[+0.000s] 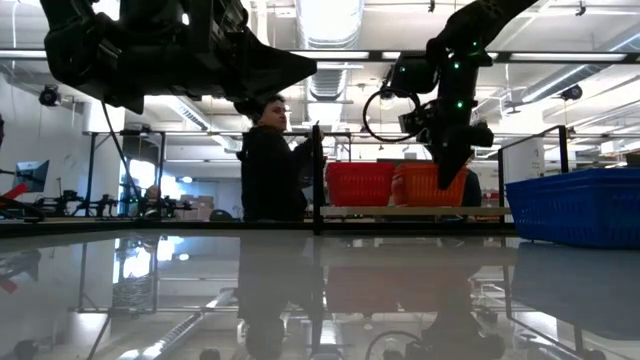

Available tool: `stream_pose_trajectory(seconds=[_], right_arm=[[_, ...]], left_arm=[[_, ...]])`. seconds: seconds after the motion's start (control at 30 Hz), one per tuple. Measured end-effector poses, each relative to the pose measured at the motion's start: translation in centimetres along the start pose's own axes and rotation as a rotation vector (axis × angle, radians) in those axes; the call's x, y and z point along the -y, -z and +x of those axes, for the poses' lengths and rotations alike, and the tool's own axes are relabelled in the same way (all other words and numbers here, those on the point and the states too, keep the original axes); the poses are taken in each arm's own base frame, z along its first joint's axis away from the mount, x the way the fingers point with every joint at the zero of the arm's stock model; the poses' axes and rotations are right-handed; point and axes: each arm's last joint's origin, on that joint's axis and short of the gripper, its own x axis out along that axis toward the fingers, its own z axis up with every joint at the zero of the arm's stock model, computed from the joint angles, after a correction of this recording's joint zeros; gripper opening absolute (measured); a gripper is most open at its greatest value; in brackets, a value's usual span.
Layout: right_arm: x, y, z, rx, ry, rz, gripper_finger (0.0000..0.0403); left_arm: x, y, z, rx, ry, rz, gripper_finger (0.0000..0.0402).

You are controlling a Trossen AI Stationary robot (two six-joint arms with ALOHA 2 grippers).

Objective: Stack baskets on shelf by color
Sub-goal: Put the stacked orange baskets on the shelf

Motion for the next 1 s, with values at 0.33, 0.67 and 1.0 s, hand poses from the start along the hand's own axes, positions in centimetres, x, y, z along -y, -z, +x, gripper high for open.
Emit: stream_pose_trajectory(seconds=[0.33,0.67,1.0], right_arm=[[0.0,0.3,-0.9,0.003,0.032,0.008,0.0086],[0.0,0.7,-2.6,0.054,0.062,0.056,0.0086],[-0.3,1.6,-5.0,0.108,0.089,0.119,0.0086]], left_arm=[[0.1,0.0,0.0,0.002,0.004,0.0,0.0004],[0.1,0.0,0.0,0.003,0.004,0.001,0.0004],[0.1,-0.1,0.0,0.006,0.004,0.001,0.0004]])
